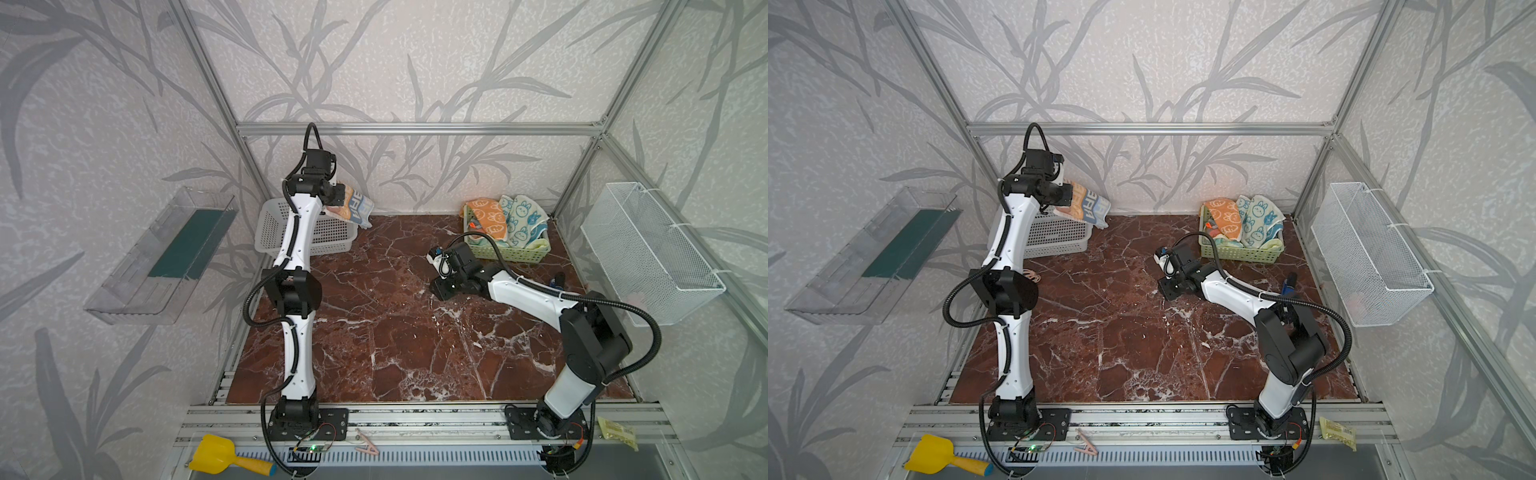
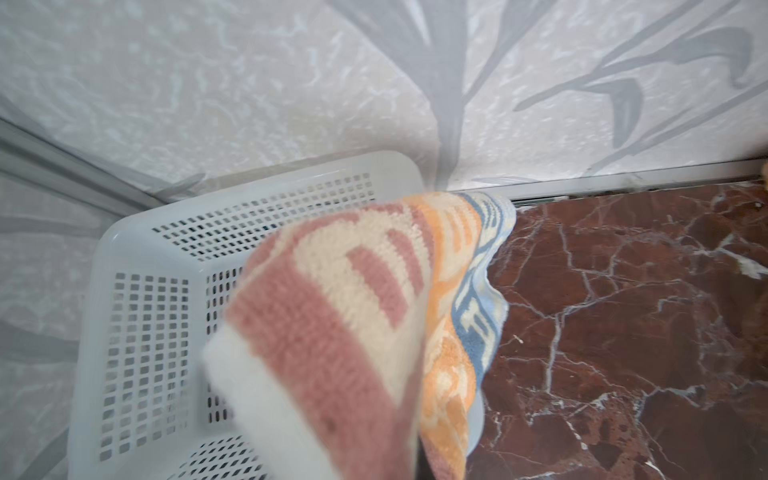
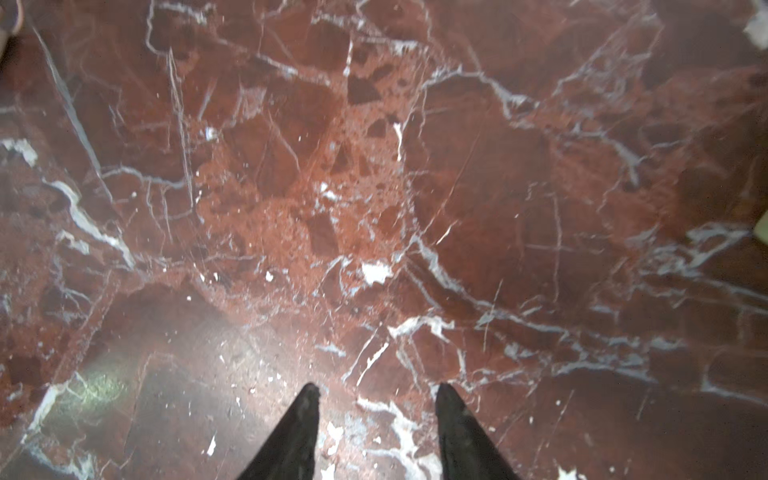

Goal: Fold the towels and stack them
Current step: 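Lift the folded towel with the left gripper and lower it into the white basket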

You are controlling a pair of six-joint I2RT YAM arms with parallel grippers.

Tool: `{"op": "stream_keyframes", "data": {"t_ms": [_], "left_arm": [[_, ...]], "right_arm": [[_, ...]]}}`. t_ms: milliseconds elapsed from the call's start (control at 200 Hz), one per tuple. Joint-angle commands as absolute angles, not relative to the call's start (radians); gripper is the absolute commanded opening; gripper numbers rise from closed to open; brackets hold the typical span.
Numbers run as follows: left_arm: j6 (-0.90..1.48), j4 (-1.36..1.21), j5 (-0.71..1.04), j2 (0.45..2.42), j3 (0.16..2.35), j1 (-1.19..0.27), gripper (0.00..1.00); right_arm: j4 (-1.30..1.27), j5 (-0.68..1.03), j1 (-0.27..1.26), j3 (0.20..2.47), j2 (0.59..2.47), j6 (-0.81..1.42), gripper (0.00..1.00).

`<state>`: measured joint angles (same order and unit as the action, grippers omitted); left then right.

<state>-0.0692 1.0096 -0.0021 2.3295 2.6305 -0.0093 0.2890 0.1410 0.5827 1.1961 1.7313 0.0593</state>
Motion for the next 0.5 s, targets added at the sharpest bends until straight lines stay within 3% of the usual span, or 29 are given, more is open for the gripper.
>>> {"op": "stream_keyframes", "data": {"t_ms": [0,495], "left_arm": [[-0.096,0.989,-0.027,2.34,2.615,0.049,0.0],[-0.263,0.825,-0.031,2.558,2.613,0.138,0.0]], "right_arm": [[0.316,0.186,0.572,1.237,1.77,0.049,0.47],[0.363,0.183,0.571,1.27,1.79,0.101,0.47]]}}
